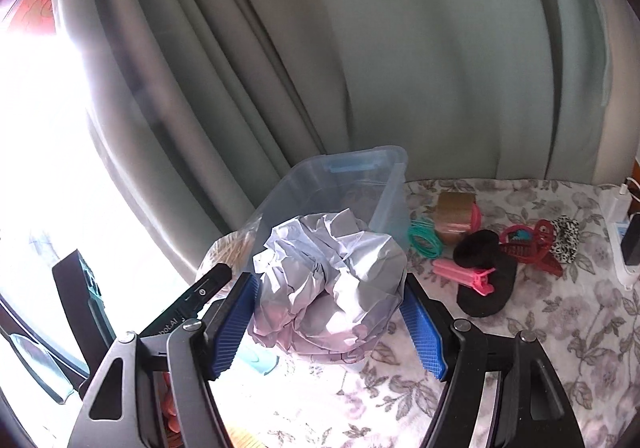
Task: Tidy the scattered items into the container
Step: 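Carry the cotton swab bag with the left tool while the right tool carries the paper to the bin, then open the left tool over the bin while the right tool drops the paper inside, then move both tools back toward the black sponge and pink clips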
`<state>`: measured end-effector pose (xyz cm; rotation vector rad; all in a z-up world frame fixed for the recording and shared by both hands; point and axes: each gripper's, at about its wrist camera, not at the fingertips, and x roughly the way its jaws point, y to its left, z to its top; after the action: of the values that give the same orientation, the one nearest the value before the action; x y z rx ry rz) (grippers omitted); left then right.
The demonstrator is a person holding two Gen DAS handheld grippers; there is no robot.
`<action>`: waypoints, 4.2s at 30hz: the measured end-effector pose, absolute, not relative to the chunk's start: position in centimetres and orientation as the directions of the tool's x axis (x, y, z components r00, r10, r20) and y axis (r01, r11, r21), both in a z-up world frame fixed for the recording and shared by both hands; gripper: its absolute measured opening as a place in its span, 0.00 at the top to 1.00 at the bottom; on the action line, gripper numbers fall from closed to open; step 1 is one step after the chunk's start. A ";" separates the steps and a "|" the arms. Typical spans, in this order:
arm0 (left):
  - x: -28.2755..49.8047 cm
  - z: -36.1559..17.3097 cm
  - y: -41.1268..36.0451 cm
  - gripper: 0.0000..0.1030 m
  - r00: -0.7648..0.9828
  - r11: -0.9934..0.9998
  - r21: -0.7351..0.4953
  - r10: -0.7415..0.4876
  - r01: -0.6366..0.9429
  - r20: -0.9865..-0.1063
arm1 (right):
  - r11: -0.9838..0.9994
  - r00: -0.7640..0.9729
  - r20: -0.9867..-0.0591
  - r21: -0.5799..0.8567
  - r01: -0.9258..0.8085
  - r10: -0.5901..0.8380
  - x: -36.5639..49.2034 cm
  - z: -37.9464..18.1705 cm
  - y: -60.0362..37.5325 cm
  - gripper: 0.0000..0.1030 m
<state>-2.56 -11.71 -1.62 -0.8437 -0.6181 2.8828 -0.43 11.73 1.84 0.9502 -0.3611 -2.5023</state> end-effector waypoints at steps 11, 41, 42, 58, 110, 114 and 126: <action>-5.0 -3.6 -12.4 0.55 -0.829 -0.933 -0.358 0.181 0.024 -0.529 | -0.839 -0.573 -0.613 0.385 0.385 -0.544 -3.9 -1.8 6.9 0.28; -7.1 -3.8 -11.1 0.53 -0.816 -0.942 -0.334 0.225 -0.041 -0.533 | -0.854 -0.622 -0.586 0.349 0.385 -0.520 -5.8 -2.8 4.5 0.23; -7.1 -3.7 -11.0 0.53 -0.815 -0.942 -0.334 0.223 -0.038 -0.535 | -0.853 -0.621 -0.585 0.351 0.387 -0.522 -5.7 -2.7 4.5 0.22; -6.1 -2.2 -10.1 0.44 -0.815 -0.945 -0.327 0.209 -0.025 -0.540 | -0.846 -0.630 -0.566 0.375 0.379 -0.533 -4.7 -1.5 5.9 0.15; -6.5 -8.2 12.6 0.39 -0.630 -0.956 -0.072 0.243 -0.284 -0.738 | -0.785 -0.736 -0.587 0.607 -0.123 -0.338 0.1 -10.1 33.0 0.16; -8.2 -10.3 13.5 0.39 -0.609 -0.953 -0.072 0.245 -0.294 -0.755 | -0.775 -0.710 -0.611 0.614 -0.148 -0.349 -1.0 -12.1 33.2 0.18; -11.5 -13.8 13.0 0.44 -0.622 -0.968 -0.061 0.205 -0.244 -0.756 | -0.797 -0.629 -0.668 0.591 -0.125 -0.397 -5.6 -15.1 31.6 0.20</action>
<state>-11.53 13.00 -13.76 -1.2143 0.0695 2.6234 -5.56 31.57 -15.09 1.2645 -0.9221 -2.5369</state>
